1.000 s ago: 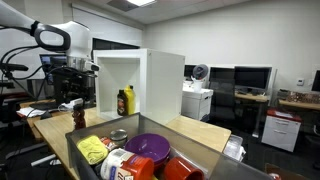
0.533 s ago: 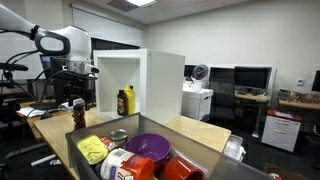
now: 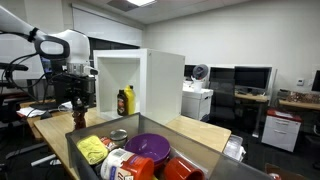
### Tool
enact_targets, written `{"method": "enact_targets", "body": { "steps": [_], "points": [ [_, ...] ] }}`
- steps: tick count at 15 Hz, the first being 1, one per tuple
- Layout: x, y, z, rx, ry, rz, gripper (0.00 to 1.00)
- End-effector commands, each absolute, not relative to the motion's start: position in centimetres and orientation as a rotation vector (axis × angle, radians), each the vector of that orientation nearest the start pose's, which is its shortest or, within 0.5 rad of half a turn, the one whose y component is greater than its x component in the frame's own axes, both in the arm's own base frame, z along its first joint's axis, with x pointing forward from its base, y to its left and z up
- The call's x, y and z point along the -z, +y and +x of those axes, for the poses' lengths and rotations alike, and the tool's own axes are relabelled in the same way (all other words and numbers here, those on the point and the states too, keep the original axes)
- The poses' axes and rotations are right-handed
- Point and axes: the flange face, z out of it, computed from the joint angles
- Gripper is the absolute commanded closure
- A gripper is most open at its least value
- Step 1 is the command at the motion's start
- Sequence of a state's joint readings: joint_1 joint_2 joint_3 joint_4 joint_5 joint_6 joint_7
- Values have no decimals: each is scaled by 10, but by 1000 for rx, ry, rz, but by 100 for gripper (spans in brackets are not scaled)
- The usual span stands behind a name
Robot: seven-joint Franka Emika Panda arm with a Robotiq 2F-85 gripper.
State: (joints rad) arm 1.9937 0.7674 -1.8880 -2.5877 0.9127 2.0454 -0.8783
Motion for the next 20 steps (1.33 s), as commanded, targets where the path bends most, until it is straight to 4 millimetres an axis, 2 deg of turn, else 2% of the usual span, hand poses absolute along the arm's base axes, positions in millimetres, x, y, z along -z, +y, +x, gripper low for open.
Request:
{"method": "enact_targets", "body": {
  "steps": [1,3,4,13,20],
  "points": [
    [-321,50,403,31,-450,-3048,67],
    [-328,53,407,60,-456,-3065,77],
    [-329,52,408,63,-458,-3069,80],
    [-333,60,415,65,-567,-3082,80],
    [-353,89,435,88,-712,-3106,80]
  ]
}}
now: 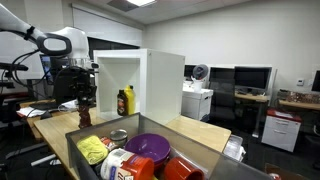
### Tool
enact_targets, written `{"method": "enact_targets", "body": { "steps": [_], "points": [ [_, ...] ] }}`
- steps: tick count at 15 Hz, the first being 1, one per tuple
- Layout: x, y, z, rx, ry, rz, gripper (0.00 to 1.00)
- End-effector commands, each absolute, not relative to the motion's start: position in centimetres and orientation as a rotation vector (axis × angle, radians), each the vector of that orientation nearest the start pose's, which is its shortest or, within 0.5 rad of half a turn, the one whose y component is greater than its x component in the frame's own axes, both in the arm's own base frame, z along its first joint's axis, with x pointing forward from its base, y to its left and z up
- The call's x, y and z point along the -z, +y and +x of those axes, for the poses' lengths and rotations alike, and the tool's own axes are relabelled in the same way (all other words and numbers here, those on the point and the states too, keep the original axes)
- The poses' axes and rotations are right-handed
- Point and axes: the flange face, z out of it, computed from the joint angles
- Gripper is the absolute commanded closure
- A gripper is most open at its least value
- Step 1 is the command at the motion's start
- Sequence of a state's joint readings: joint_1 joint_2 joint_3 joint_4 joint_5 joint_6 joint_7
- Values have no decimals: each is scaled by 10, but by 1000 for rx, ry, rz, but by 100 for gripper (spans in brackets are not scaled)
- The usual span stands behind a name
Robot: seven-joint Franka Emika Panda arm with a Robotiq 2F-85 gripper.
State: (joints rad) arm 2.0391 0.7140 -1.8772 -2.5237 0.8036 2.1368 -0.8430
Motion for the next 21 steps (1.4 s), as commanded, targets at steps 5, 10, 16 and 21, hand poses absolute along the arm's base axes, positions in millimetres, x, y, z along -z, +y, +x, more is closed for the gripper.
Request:
{"method": "enact_targets", "body": {
  "steps": [5,10,16,21],
  "points": [
    [-371,90,450,149,-754,-3128,80],
    [-384,75,461,249,-750,-3139,80],
    [-386,54,470,339,-741,-3117,80],
    [-386,44,478,395,-754,-3105,80]
  ]
}}
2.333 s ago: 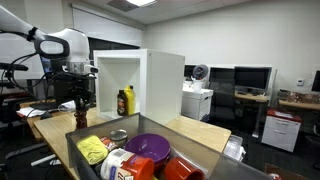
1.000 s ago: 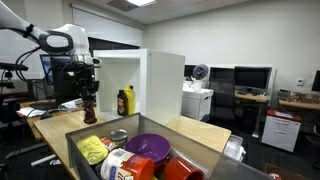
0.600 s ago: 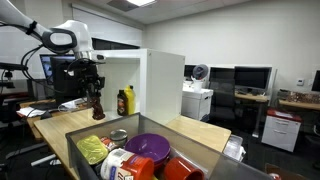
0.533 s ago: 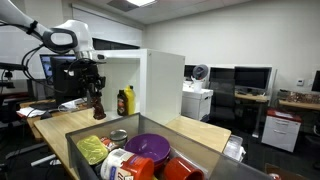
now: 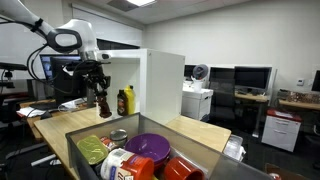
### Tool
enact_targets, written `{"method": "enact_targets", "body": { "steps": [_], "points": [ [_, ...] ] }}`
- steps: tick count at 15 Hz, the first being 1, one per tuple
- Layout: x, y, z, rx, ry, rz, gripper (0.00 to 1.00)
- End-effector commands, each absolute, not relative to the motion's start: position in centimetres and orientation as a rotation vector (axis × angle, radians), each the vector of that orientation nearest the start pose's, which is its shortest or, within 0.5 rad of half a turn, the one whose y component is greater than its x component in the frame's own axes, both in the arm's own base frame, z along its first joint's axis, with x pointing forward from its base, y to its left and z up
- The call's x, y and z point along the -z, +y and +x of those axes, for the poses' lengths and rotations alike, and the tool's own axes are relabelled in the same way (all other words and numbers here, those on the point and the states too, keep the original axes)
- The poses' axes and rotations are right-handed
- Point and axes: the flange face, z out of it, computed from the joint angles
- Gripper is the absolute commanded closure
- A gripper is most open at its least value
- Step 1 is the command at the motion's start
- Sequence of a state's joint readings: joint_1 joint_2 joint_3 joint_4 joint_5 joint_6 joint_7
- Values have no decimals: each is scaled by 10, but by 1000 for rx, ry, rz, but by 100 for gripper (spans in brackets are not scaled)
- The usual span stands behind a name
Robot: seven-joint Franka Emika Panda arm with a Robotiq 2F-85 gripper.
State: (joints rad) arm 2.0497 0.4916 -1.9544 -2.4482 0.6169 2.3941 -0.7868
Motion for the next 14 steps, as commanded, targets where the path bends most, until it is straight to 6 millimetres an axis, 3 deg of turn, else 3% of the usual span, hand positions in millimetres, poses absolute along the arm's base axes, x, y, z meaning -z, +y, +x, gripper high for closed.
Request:
{"method": "enact_targets", "body": {
  "steps": [1,14],
  "points": [
    [-386,43,479,402,-754,-3105,80],
    [-384,21,484,418,-795,-3098,80]
  ]
}}
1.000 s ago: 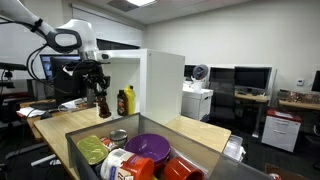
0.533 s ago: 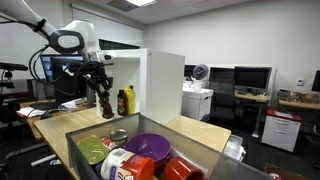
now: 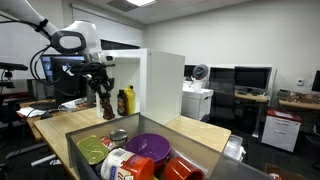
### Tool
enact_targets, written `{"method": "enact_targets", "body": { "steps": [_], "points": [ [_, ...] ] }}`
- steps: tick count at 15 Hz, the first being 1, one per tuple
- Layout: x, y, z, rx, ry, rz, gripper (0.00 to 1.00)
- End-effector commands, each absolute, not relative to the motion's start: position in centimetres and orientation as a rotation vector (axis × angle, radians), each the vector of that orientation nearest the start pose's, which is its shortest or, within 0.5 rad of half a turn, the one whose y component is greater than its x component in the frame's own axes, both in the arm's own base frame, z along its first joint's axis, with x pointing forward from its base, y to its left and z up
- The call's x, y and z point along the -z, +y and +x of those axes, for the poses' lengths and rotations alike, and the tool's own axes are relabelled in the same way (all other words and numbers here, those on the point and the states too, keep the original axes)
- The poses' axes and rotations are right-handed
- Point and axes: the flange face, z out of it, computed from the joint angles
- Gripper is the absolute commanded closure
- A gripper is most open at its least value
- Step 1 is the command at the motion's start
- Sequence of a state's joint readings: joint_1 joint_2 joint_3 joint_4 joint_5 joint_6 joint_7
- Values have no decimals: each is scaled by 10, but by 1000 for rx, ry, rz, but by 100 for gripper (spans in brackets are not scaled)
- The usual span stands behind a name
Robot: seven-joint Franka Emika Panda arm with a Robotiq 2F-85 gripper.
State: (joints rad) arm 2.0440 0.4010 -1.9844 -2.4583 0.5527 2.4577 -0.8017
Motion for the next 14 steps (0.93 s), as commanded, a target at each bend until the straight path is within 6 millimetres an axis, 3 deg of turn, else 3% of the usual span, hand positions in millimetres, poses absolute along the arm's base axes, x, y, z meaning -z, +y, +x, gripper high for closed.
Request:
{"method": "enact_targets", "body": {
  "steps": [1,14],
  "points": [
    [-385,22,485,419,-802,-3097,80],
    [-387,20,488,424,-885,-3096,80]
  ]
}}
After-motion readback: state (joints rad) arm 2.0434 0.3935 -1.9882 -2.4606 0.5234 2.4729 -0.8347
